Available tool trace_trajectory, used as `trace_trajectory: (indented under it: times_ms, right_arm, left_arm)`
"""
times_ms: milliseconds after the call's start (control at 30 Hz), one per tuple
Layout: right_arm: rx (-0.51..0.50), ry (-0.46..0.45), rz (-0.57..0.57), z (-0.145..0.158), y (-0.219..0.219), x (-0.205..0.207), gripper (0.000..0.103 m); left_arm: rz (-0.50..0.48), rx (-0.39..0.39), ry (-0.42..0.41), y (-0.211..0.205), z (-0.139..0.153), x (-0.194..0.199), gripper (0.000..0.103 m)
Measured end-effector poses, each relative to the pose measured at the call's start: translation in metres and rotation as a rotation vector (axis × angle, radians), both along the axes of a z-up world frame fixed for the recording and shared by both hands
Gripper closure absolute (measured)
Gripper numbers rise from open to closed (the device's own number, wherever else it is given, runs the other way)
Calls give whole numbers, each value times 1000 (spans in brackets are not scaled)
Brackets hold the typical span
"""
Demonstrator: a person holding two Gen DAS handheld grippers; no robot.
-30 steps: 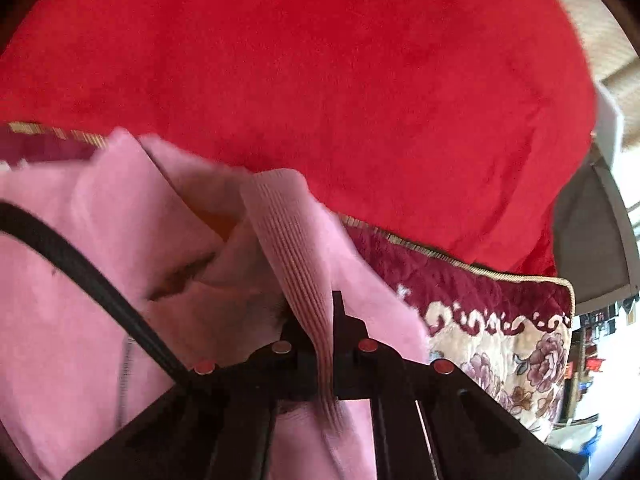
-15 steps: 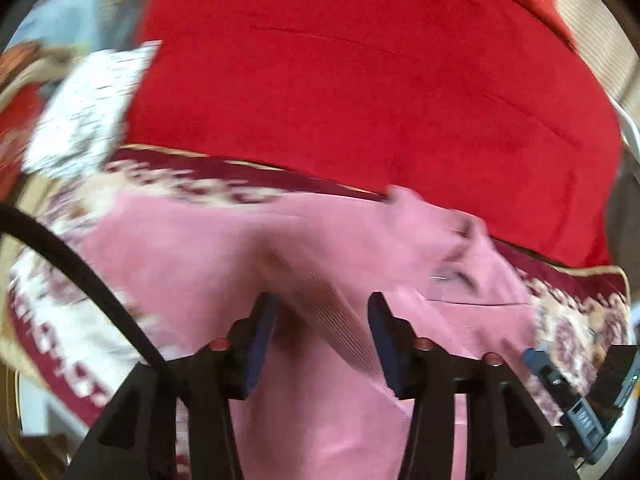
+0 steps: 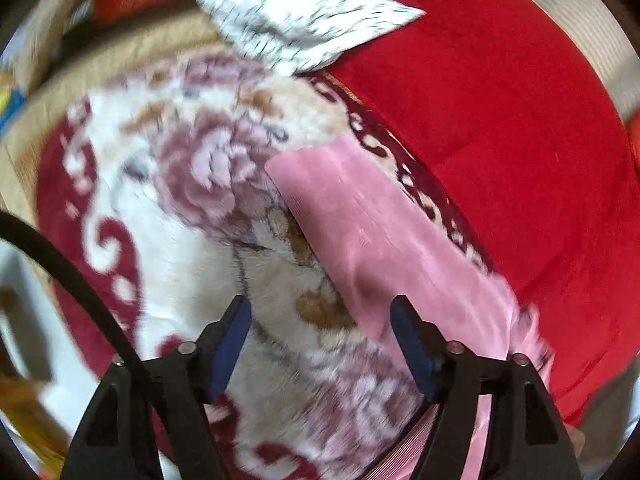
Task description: Fold large clothes
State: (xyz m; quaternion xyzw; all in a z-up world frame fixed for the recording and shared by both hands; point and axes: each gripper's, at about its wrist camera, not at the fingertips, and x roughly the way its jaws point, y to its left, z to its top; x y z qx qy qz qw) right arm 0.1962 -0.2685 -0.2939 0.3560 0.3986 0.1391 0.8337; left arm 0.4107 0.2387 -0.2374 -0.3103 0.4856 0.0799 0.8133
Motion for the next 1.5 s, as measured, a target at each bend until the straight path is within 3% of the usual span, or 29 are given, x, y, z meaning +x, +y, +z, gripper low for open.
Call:
trace_trajectory:
  times_ms: [200, 333, 400, 467, 500, 533, 600, 700, 833, 967, 1133, 1300, 1367, 1400, 1433, 1500]
  right_arm:
    - [-31, 12, -35, -5, -10, 3, 26]
    - [-69, 3, -26, -2, -7, 2, 26]
    - [-100, 5, -25, -3, -3, 4, 26]
    - [-132, 3, -23, -4, 0, 6, 26]
    - [-147, 2, -21, -3, 2, 7, 26]
    - [-158, 0, -20, -3, 4, 8, 26]
    - [-174, -2, -22, -3, 5, 7, 26]
    - [-179, -5, -41, -2, 2, 6, 26]
    - [-144, -10, -99, 2, -13, 2, 26]
    - [-115, -36, -173, 13, -33, -6, 26]
    - [-74, -79, -275, 30, -68, -24, 26]
    - [-28, -97, -383, 40, -107, -44, 26]
    - [6, -101, -437, 42, -126, -54, 26]
    - [18, -103, -456, 43, -133, -58, 26]
    - [25, -107, -476, 44, -139, -62, 26]
    - [29, -111, -507, 46, -149, -69, 26]
  left_arm:
    - [192, -50, -28, 39, -25, 35, 29]
    - [210, -131, -46, 49, -48, 61, 30]
    - [195, -108, -64, 44, -50, 71, 30]
    - [137, -61, -93, 36, -49, 82, 58]
    - [107, -42, -77, 34, -52, 89, 80]
    - [92, -4, -54, 30, -54, 96, 87]
    - [74, 28, -59, 28, -51, 102, 97]
    - [40, 51, -123, 20, -25, 100, 100]
    - [-101, 156, -232, -14, 40, 87, 100]
    - [-274, 239, -404, -77, 128, 54, 100]
    - [-520, 275, -542, -179, 202, 3, 100]
    - [-814, 252, -598, -291, 229, -58, 100]
    - [-943, 242, -589, -328, 228, -79, 85]
    - [-999, 249, -581, -343, 226, -87, 57]
    - [-1045, 269, -580, -357, 224, -97, 35]
    - [-1076, 309, -625, -370, 223, -115, 32]
